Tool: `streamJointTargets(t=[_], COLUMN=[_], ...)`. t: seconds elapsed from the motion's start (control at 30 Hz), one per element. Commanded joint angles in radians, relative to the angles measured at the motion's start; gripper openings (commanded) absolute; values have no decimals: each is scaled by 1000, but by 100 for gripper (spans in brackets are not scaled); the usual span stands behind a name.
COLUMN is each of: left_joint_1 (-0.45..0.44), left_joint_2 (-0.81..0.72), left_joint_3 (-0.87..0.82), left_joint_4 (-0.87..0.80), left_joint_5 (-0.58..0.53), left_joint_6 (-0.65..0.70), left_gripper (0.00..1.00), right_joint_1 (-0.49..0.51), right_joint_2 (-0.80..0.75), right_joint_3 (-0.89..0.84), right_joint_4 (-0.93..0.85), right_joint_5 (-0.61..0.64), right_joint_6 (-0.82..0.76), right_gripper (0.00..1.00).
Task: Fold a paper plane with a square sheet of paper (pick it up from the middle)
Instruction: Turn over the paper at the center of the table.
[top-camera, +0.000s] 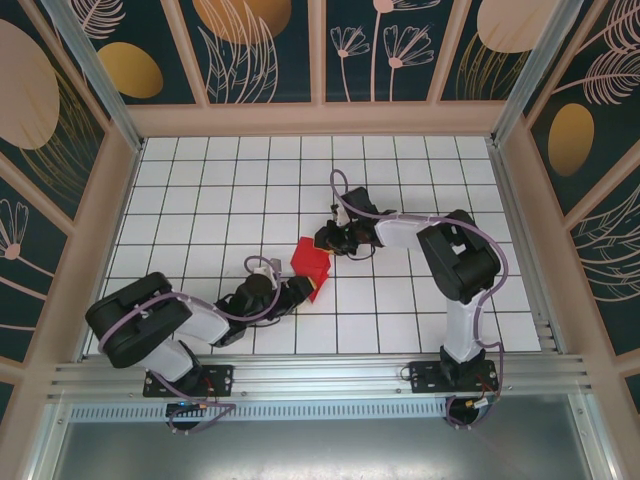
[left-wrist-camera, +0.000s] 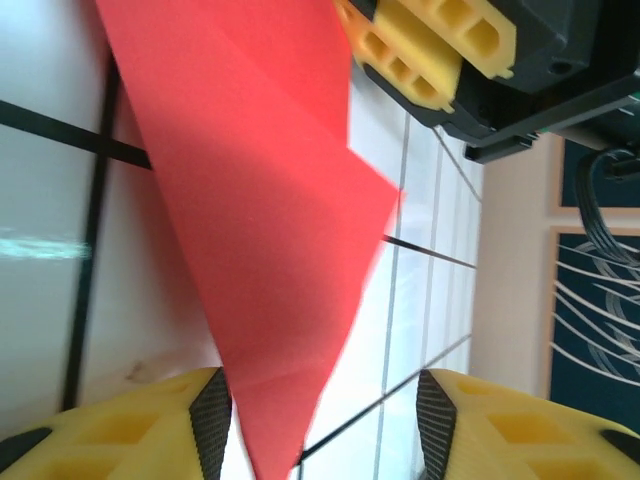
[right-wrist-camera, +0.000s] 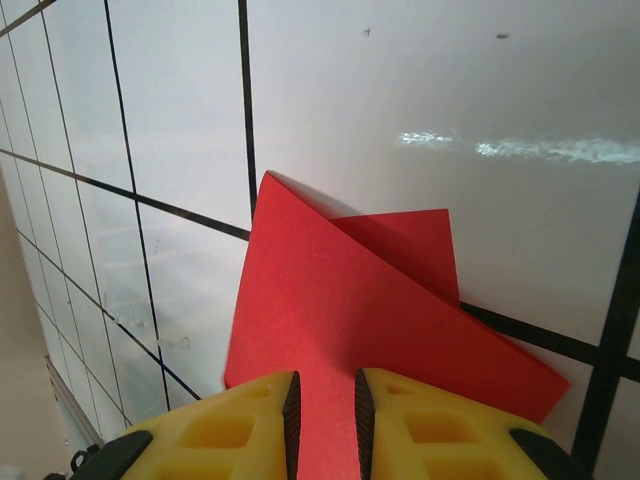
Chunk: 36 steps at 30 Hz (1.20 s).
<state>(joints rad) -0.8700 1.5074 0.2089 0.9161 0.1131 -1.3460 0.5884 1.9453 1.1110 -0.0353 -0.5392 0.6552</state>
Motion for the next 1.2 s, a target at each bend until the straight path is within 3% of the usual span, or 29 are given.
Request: streamJointTargets(t=[0.0,0.23,0.43,0.67,0.93,1.17], left_joint_1=[5,6,5,9,38,68], left_joint_2=[-103,-213,-182,-219,-259,-282], left_joint_3=[36,164,217,195,165,169], left_joint_4=[-291,-592,-630,-642,-668,-691], left_joint_5=[-93,-191,-200,-240,-266,-253], left_joint_6=[103,265,304,289,264,297], left_gripper=[54,36,19,17,15,16], right_joint_1=[12,20,34,99,183,176], right_joint_2=[-14,-93,-169,-212,-206,-152], right_joint_3=[23,40,11,-20,-44,-61], right_joint_4=[-30,-69,-60,-72,-64,-85], right_joint_5=[16,38,42,46,37,82], right_joint_6=[-32,-46,-39,-22,-7,-14], right_gripper=[27,30,29,18,17,16])
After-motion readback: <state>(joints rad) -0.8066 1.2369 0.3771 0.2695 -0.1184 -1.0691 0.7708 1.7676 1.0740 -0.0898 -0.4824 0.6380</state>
